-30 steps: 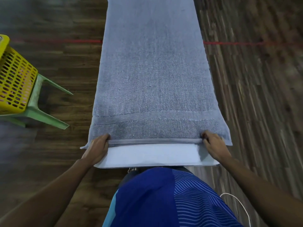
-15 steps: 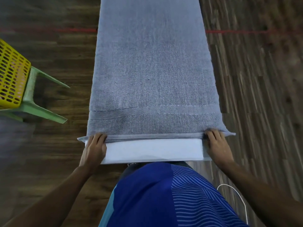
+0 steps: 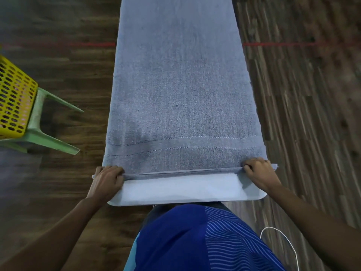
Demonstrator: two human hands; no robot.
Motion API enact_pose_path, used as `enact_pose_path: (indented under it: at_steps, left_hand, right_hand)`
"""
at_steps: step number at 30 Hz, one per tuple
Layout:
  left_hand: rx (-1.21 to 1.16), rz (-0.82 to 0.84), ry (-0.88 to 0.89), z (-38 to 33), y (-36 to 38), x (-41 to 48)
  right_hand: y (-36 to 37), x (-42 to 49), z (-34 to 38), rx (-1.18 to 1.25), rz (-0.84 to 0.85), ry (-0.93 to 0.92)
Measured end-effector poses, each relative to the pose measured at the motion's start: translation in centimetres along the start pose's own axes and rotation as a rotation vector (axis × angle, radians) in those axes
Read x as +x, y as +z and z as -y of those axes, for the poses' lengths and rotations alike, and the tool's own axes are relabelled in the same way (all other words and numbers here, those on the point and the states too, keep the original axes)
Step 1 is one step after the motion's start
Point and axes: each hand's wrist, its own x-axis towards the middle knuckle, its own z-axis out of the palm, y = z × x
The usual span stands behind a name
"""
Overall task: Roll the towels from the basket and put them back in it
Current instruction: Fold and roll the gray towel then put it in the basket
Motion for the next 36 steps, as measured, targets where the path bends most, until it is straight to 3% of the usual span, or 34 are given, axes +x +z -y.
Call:
enact_pose_path:
  at_steps: [3, 7, 12, 18, 21, 31, 36]
  left_hand:
    - [-0.042, 0.025, -0.113, -0.1, 0.0, 1.8]
    - [0.12, -0.097, -0.184, -0.9, 0.3, 2.4]
    - [0.018, -0.18, -0.039, -2.0, 1.9, 1.7]
    - [0.052, -0.129, 0.069, -1.3, 2.5, 0.1]
    - [0.036, -0.156, 0.051, -1.3, 2.0, 0.4]
    - [-0.038, -0.053, -0.039, -2.1, 0.3, 2.9]
    - [-0.03, 0.14, -0.057, -1.4, -0.7, 3.5]
  right_hand:
    - [0.0, 0.8, 0.6, -0.045, -0.014, 0.092]
    - [1.0, 1.0, 0.7, -0.111, -0.222, 0.067]
    - [1.7, -0.2, 1.6, 0.136, -0.245, 0.073]
    - [3.0, -1.1, 1.0, -0.047, -0.307, -0.168]
    - [2.5, -0.8, 1.1, -0.089, -0.348, -0.188]
    - [1.0, 0.7, 1.2, -0.075, -0.196, -0.045]
    - [0.2, 0.4, 0.6, -0.09, -0.046, 0.003]
